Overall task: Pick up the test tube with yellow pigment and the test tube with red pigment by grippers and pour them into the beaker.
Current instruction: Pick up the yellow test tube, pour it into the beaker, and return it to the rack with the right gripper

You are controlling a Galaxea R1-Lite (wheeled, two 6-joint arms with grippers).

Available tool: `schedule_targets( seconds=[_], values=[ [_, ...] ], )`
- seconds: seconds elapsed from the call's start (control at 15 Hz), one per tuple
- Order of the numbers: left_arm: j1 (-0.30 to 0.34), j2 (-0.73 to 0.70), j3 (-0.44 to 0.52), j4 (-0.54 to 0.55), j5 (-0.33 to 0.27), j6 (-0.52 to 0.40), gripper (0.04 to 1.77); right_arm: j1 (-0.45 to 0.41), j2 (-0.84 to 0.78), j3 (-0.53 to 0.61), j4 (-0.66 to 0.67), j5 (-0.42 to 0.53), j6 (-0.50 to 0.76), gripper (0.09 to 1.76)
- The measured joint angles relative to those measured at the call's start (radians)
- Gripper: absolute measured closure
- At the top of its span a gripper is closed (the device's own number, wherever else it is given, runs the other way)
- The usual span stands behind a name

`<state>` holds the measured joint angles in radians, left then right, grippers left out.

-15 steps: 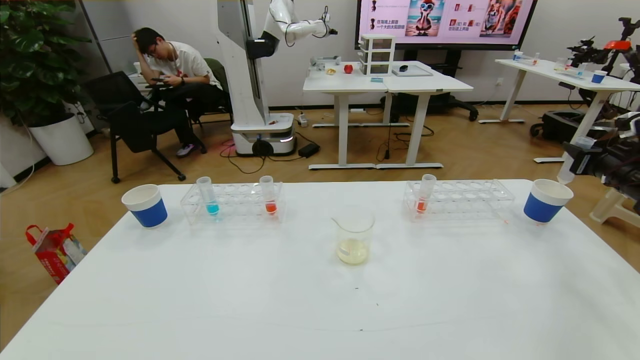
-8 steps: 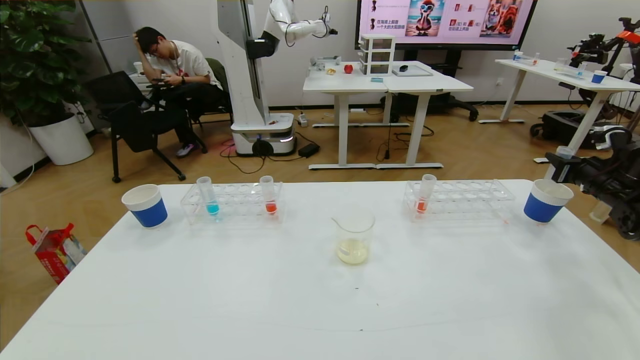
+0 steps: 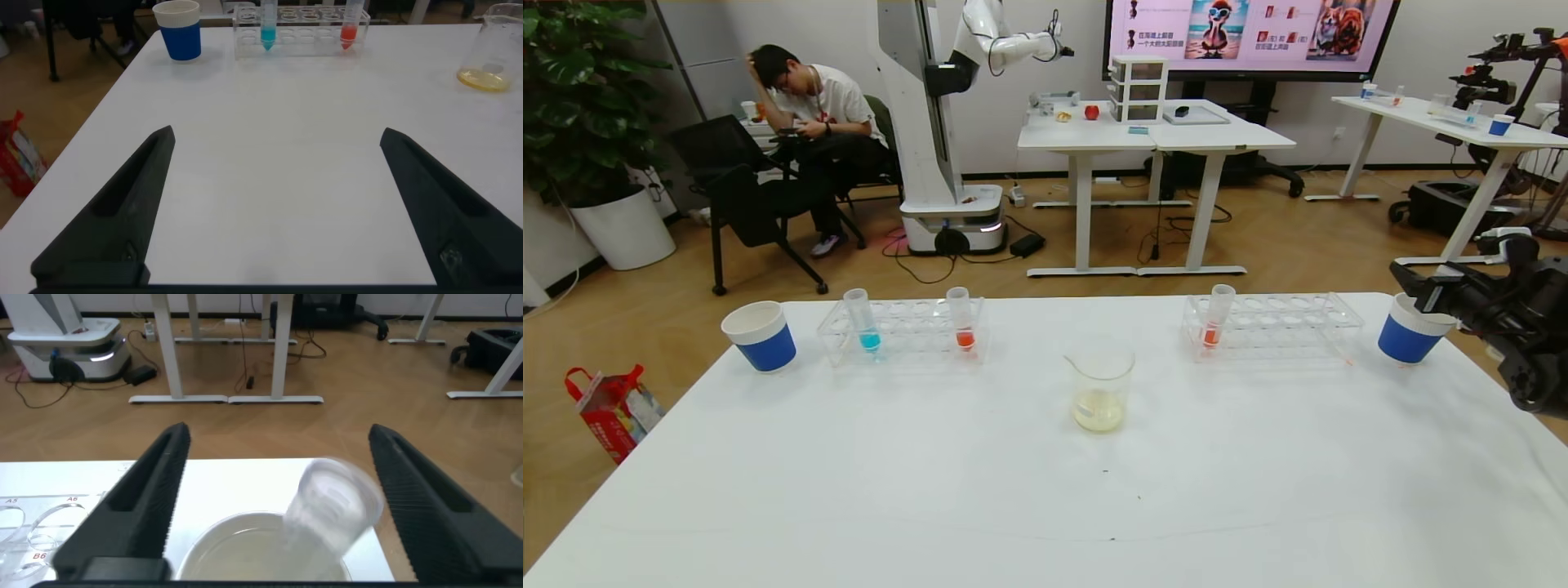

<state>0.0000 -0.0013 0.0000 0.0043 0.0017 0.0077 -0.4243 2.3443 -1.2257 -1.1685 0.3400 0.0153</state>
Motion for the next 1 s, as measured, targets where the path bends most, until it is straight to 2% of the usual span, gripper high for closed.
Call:
schedule_targets(
  seconds=[0.07,0.27,0.47,0.6,0.73,0.87,1.0],
  values=[
    [0.0,0.0,0.0,0.0,0.0,0.0,0.06,0.002,0.001,-0.001,0.0,0.0,0.0,0.13],
    [0.0,0.0,0.0,0.0,0.0,0.0,0.06,0.009,-0.01,-0.003,0.002,0.0,0.0,0.12],
    [0.0,0.0,0.0,0.0,0.0,0.0,0.06,0.053,-0.062,-0.005,0.023,-0.001,0.003,0.12],
    [0.0,0.0,0.0,0.0,0.0,0.0,0.06,0.115,-0.117,-0.005,0.085,-0.023,0.006,0.12],
    [0.0,0.0,0.0,0.0,0.0,0.0,0.06,0.212,-0.175,-0.007,0.146,-0.114,0.007,0.12],
    [0.0,0.0,0.0,0.0,0.0,0.0,0.06,0.315,-0.226,-0.002,0.166,-0.195,0.007,0.12],
    [0.0,0.0,0.0,0.0,0.0,0.0,0.06,0.378,-0.28,0.027,0.168,-0.218,0.007,0.12]
  ],
)
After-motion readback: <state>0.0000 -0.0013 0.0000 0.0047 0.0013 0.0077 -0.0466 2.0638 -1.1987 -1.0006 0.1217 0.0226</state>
